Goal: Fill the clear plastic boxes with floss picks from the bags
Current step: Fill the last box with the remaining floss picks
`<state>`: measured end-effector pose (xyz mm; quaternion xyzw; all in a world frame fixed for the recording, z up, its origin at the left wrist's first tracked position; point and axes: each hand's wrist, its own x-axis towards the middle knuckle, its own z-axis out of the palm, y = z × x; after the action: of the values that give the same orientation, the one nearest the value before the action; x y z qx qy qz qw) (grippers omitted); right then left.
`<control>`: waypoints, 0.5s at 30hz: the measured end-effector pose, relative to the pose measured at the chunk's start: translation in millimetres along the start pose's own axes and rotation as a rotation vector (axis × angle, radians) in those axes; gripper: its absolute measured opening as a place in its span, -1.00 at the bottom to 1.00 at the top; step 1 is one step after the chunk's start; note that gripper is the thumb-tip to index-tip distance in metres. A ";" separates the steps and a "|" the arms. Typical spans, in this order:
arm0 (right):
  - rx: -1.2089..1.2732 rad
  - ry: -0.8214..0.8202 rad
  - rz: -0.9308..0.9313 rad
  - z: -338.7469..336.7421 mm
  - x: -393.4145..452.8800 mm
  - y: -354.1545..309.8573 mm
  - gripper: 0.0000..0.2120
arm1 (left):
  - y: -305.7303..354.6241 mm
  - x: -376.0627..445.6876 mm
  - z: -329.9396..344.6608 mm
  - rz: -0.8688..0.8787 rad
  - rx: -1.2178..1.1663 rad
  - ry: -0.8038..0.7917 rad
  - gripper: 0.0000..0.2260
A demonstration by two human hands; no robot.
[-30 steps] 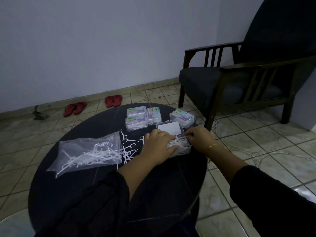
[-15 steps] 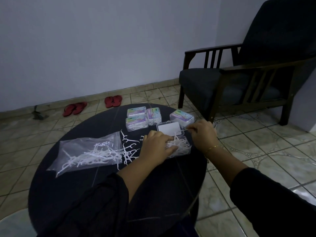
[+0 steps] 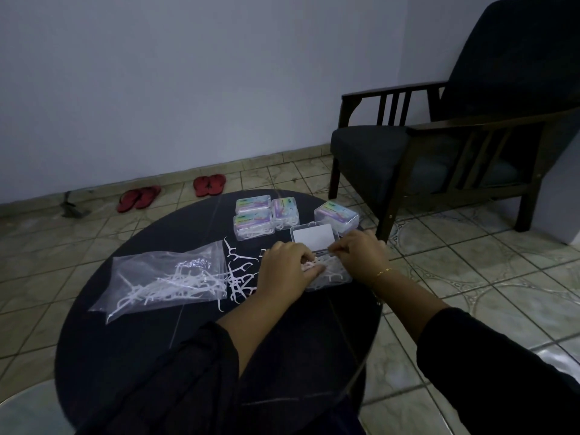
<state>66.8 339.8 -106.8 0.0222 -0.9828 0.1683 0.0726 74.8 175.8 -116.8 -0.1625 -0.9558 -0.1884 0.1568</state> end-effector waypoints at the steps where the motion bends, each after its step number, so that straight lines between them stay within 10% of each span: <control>1: -0.012 -0.040 -0.007 -1.2 -0.2 -1.1 -0.73 | -0.6 -0.9 0.9 0.005 -0.009 0.016 -0.76; 7: 0.197 -0.114 -0.017 -0.6 -1.4 10.9 -0.70 | -5.6 -3.4 -2.9 0.063 -0.012 -0.159 -0.44; 15: 0.332 -0.245 -0.055 -2.9 -8.8 13.4 -0.41 | -5.0 -6.5 2.0 0.062 0.050 -0.236 -0.55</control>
<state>75.0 353.6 -109.8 0.0812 -0.9421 0.3217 -0.0476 78.3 170.6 -122.5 -0.2091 -0.9665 -0.1389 0.0529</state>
